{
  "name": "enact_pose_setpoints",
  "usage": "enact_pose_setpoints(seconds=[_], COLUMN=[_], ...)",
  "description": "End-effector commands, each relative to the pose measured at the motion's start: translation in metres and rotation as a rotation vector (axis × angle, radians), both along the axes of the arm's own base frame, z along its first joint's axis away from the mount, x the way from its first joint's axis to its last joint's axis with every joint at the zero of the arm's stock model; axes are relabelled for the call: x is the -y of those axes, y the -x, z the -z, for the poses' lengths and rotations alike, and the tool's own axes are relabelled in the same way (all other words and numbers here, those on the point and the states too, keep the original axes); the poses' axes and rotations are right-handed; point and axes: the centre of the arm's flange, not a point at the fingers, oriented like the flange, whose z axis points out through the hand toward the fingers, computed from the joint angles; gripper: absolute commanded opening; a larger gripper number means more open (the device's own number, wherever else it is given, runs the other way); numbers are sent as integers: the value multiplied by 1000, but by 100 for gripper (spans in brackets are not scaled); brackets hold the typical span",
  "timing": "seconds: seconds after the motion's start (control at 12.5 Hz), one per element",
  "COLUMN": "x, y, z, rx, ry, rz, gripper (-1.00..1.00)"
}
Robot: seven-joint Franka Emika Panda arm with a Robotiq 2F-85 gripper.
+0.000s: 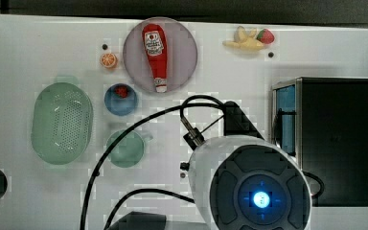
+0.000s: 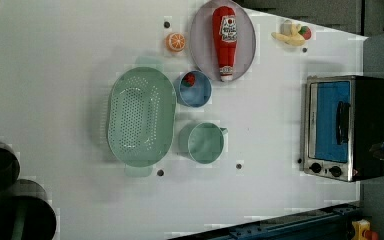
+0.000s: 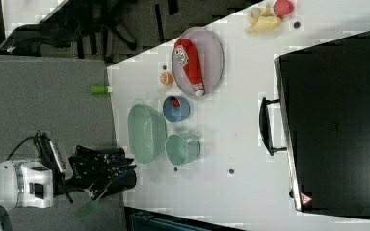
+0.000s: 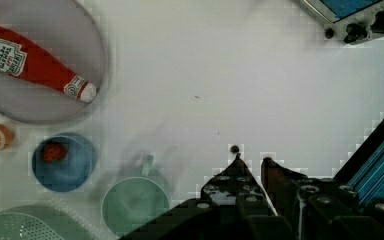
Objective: Flap open oven.
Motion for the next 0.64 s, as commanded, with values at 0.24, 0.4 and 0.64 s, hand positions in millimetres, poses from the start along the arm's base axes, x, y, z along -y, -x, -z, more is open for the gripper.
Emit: enact_pose_setpoints(seconds=[0.24,0.4,0.64], x=[64,92,137], y=[8,7,6], z=[25,41,62], rx=[0,11,39], ry=[-37,-53,-12], rz=[-176,-313,-527], gripper=[-65,-65,-65])
